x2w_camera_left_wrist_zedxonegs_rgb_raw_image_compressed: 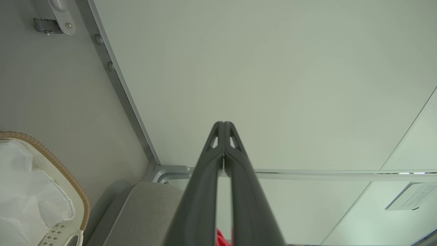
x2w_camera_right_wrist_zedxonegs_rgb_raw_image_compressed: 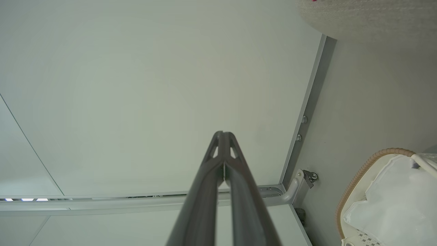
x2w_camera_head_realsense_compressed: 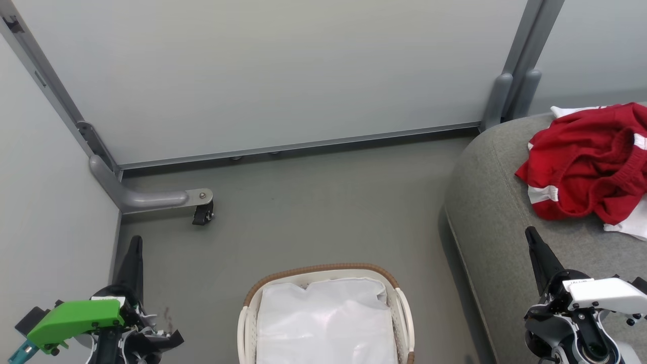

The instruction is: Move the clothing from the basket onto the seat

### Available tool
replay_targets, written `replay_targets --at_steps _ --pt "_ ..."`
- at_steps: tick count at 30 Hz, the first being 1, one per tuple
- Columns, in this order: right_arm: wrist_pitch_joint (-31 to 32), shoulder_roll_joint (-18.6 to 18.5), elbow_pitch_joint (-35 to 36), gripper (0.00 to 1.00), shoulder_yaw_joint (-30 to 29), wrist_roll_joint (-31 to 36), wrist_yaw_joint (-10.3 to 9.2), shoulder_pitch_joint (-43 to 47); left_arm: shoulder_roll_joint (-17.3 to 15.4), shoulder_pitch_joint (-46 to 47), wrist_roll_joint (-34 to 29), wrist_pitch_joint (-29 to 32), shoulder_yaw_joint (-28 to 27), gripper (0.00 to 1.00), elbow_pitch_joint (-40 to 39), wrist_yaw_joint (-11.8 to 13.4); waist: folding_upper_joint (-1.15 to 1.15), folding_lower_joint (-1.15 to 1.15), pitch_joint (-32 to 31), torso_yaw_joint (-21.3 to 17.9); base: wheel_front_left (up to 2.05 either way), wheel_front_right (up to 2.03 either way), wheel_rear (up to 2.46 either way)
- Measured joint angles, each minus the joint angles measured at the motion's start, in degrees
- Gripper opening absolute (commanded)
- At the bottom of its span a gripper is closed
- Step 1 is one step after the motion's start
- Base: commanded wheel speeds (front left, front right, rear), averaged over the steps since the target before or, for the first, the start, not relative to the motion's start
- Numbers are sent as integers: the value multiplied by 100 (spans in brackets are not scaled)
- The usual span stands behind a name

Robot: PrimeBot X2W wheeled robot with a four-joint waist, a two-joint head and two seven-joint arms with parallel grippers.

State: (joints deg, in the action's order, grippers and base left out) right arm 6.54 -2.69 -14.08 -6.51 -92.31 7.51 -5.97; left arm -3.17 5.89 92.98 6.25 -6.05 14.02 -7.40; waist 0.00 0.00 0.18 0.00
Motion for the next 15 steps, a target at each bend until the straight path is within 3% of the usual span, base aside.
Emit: replay_targets --at_steps 15 --pt "1 0 0 0 0 0 -1 -1 5 1 -23 8 -9 0 0 0 0 0 0 0 0 0 0"
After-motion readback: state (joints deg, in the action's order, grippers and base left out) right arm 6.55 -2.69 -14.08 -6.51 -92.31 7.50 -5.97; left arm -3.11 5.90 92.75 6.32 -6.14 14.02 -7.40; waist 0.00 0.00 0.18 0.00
